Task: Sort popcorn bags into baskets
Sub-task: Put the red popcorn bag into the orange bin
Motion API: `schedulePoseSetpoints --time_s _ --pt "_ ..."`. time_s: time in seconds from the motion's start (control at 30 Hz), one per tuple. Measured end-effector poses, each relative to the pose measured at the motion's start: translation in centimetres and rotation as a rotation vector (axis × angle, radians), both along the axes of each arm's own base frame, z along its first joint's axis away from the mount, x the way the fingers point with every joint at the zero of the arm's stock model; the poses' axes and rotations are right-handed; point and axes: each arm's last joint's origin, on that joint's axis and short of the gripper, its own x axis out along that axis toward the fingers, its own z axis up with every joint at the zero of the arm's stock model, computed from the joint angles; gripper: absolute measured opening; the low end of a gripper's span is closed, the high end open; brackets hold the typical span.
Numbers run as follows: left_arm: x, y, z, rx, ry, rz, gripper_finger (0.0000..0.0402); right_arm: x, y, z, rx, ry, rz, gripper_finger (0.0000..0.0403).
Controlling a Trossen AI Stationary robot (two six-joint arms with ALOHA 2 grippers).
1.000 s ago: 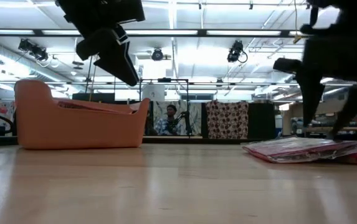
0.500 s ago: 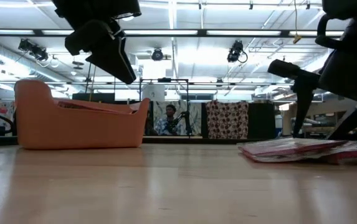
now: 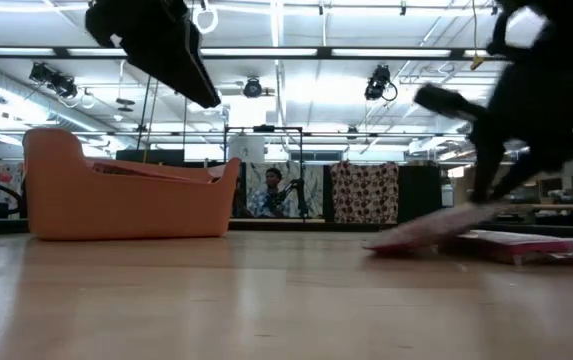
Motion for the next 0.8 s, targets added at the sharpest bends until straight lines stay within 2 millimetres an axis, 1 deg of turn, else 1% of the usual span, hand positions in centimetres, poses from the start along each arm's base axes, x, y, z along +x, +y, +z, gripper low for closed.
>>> schedulePoseSetpoints --time_s 0.07,0.17,0.3,0.4,0.53,0.63,0.7,0.77,0.8 --pt "0.5 -0.2 -0.3 -0.014 -0.025 0.004 0.0183 0.5 0.0 1.1 0.018 -0.043 -0.015 0.0006" --pt "1.3 -0.6 -1.0 -0.015 -0.042 -0.003 0.0183 1.2 -0.6 3.0 0.078 -0.128 -0.098 0.0006" --pt "1.4 -0.7 -1.5 0.026 -0.016 -0.015 0.0193 2.1 -1.5 5.7 0.171 -0.253 -0.224 0.0004" --pt "0.9 -0.9 -1.0 0.058 -0.015 -0.008 0.0203 2.7 -1.9 7.6 0.217 -0.324 -0.268 0.0003" --pt "0.4 -1.4 0.6 0.068 -0.089 -0.008 0.0208 4.0 -2.3 9.7 0.255 -0.392 -0.297 0.0002" --pt "0.0 -1.6 0.4 0.115 -0.066 -0.005 0.0208 5.0 -3.0 11.4 0.282 -0.444 -0.341 0.0002" --pt "-0.7 -1.6 0.5 0.190 -0.033 0.022 0.0208 5.7 -3.7 12.6 0.298 -0.488 -0.364 0.0002" --pt "-1.8 -1.5 1.3 0.256 -0.019 0.056 0.0208 6.3 -4.5 13.7 0.293 -0.517 -0.363 0.0002" --pt "-2.2 -1.5 1.9 0.267 -0.039 0.074 0.0208 6.7 -4.9 14.1 0.288 -0.535 -0.353 0.0002"
